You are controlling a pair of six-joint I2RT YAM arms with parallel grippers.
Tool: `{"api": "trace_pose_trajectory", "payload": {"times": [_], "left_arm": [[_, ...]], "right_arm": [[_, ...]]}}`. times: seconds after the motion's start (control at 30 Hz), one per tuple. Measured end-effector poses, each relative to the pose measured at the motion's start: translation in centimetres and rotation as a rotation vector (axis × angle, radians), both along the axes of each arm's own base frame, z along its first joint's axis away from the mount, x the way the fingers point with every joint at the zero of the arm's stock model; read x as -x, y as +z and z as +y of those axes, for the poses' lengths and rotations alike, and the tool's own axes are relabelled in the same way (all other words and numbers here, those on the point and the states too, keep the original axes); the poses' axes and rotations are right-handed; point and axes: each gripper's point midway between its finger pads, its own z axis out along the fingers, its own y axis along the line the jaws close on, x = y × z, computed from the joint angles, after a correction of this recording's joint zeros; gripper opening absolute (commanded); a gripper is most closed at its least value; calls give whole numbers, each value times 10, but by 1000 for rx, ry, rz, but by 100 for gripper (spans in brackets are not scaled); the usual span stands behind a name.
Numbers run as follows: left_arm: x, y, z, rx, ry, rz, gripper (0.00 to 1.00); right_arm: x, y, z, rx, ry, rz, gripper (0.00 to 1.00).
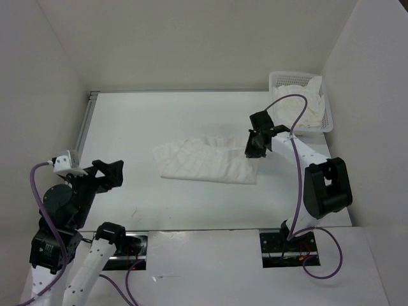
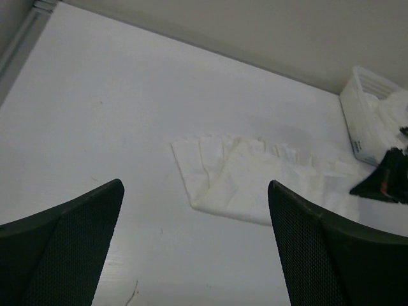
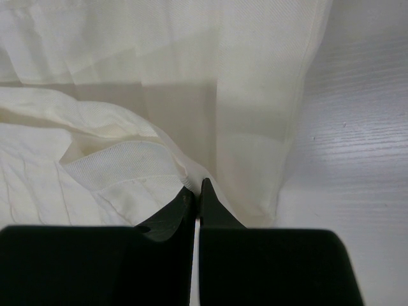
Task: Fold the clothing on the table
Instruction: Fold the skirt
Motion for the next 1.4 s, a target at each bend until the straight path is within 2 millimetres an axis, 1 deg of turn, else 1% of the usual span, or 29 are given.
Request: {"api": "trace_pose_trajectory", "payload": {"times": [0.03, 0.07, 0.17, 0.23, 0.27, 0.33, 0.37, 0.4, 0.5, 0.57, 0.6, 0.63, 0.67, 0.7, 0.73, 0.77, 0.8, 0.83, 0.9, 0.97, 1.0, 1.07, 1.1, 1.13, 1.17, 1.2, 1.23, 1.27, 1.4], "left_arm": [[4, -5, -4, 5, -29, 0, 100], [6, -6, -10, 10, -60, -2, 100], [5, 3, -27, 18, -159, -36, 100], [4, 5, -37, 23, -215, -74, 100], [7, 6, -42, 28, -244, -111, 100], [16, 0, -48, 34, -290, -168, 100], [23, -3, -49, 37, -305, -197, 94], [29, -3, -50, 42, -318, -228, 91], [41, 11, -53, 58, -352, -305, 83], [44, 21, -56, 60, -374, -329, 83], [45, 27, -58, 59, -391, -327, 82], [44, 33, -60, 54, -408, -310, 76], [41, 43, -63, 46, -419, -290, 76], [31, 55, -66, 35, -423, -263, 76], [15, 64, -71, 22, -416, -216, 76], [-2, 69, -74, 12, -407, -180, 76], [-23, 69, -79, -3, -396, -132, 79], [-45, 58, -83, -19, -381, -63, 80], [-85, 19, -91, -56, -353, 115, 93], [-116, -20, -96, -101, -333, 270, 93], [-131, -45, -99, -127, -327, 353, 93], [-150, -94, -101, -177, -322, 506, 89], [-154, -113, -101, -192, -321, 567, 87], [-158, -130, -99, -209, -321, 623, 80], [-163, -144, -98, -224, -322, 667, 76], [-168, -154, -98, -237, -324, 701, 72], [-176, -160, -100, -249, -333, 719, 70], [-184, -166, -102, -252, -340, 733, 70], [-213, -172, -117, -228, -407, 727, 67]], "right_arm": [[0, 0, 0, 0, 0, 0, 0], [0, 0, 0, 1, 0, 0, 0], [0, 0, 0, 3, 0, -1, 0], [0, 0, 0, 4, 0, -1, 0], [0, 0, 0, 4, 0, -1, 0], [0, 0, -1, 6, -2, -3, 0], [0, 1, -1, 7, -2, -4, 0], [0, 1, -1, 8, -4, -6, 0], [0, 2, -2, 12, -6, -7, 0], [0, 2, -2, 12, -5, -7, 0], [0, 2, -1, 12, -3, -7, 0], [0, 2, -1, 12, -2, -7, 0], [0, 1, -1, 12, -1, -6, 0], [1, 1, -1, 12, -1, -6, 0], [1, 1, 0, 12, 0, -6, 0], [1, 1, -1, 13, 0, -5, 0], [1, 1, -1, 13, 0, -6, 0], [1, 1, -1, 13, 0, -5, 0], [1, 1, 0, 13, 0, -5, 0], [1, 1, 0, 12, 1, -5, 0], [1, 1, 1, 12, 3, -5, 0], [2, 1, 2, 12, 6, -5, 0], [2, 1, 2, 12, 8, -6, 0], [2, 1, 3, 11, 9, -5, 0], [2, 1, 3, 11, 10, -6, 0], [2, 1, 3, 10, 10, -6, 0], [2, 2, 3, 10, 10, -6, 0], [2, 1, 3, 10, 10, -6, 0], [2, 1, 5, 4, 15, -3, 0]]}}
